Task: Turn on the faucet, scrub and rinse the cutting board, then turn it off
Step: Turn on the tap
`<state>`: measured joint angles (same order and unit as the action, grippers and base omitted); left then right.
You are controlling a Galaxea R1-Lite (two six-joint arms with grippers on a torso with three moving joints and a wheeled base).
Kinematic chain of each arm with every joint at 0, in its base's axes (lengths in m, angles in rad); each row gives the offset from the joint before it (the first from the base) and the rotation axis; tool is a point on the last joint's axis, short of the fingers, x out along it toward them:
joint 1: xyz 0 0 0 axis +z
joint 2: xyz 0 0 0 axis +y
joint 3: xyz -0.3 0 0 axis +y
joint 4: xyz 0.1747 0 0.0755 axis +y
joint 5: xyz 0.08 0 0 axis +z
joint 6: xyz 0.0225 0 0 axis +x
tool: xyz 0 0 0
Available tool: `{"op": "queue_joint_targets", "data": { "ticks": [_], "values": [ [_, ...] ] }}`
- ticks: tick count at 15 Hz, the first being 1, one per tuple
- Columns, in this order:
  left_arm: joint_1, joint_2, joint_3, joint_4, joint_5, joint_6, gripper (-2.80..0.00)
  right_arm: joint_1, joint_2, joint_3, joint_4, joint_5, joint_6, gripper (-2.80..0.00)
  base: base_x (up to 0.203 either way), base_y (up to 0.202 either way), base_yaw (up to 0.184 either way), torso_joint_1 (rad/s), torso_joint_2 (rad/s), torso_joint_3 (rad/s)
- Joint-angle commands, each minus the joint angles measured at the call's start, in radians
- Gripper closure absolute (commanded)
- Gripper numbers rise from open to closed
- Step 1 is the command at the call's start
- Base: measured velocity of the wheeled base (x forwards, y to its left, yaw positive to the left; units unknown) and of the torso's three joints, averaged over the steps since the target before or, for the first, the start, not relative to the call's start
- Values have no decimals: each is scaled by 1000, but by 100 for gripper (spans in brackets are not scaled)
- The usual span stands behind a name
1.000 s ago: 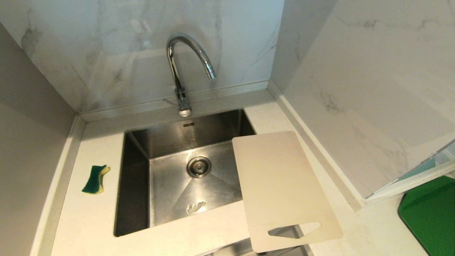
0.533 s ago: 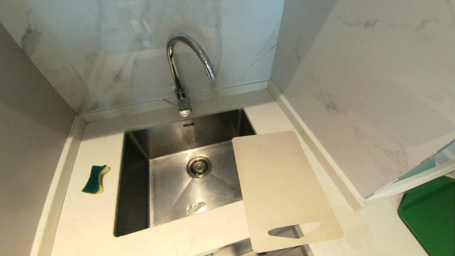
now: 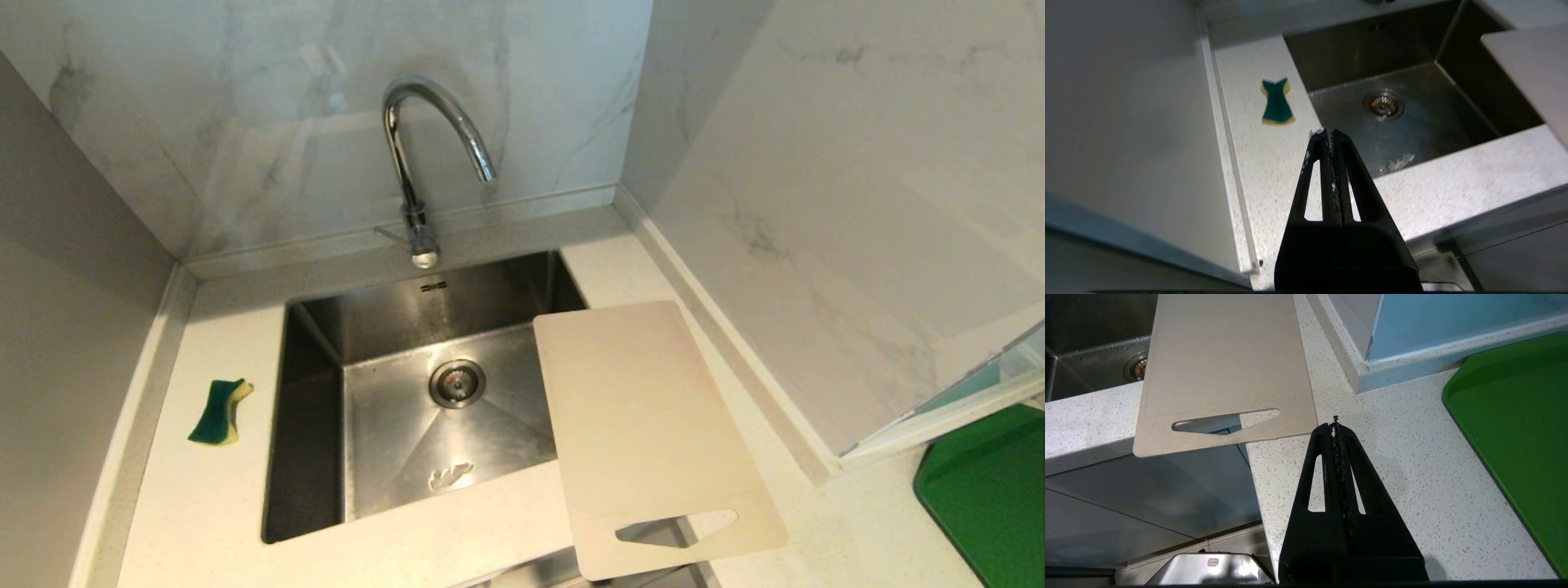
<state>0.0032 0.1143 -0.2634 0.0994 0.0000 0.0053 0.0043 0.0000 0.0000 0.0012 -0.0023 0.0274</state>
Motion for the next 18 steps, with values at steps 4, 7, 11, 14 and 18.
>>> {"op": "queue_joint_targets", "data": {
  "ticks": [4, 7, 11, 14, 18],
  "values": [
    [1, 454, -513, 37, 0, 41, 0, 0, 2, 0, -1, -1, 0, 0, 0, 0, 0, 0, 0, 0],
    [1, 665, -771, 41, 0, 92, 0, 0, 2, 0, 0, -1, 0, 0, 0, 0, 0, 0, 0, 0],
    [1, 889, -1043, 61, 4, 124, 0, 0, 2, 0, -1, 1, 0, 0, 0, 0, 0, 0, 0, 0],
    [-42, 1015, -1177, 173, 78, 123, 0, 0, 2, 0, 0, -1, 0, 0, 0, 0, 0, 0, 0, 0],
    [-344, 1204, -1334, 191, 396, 70, 0, 0, 2, 0, -1, 1, 0, 0, 0, 0, 0, 0, 0, 0]
  ]
}}
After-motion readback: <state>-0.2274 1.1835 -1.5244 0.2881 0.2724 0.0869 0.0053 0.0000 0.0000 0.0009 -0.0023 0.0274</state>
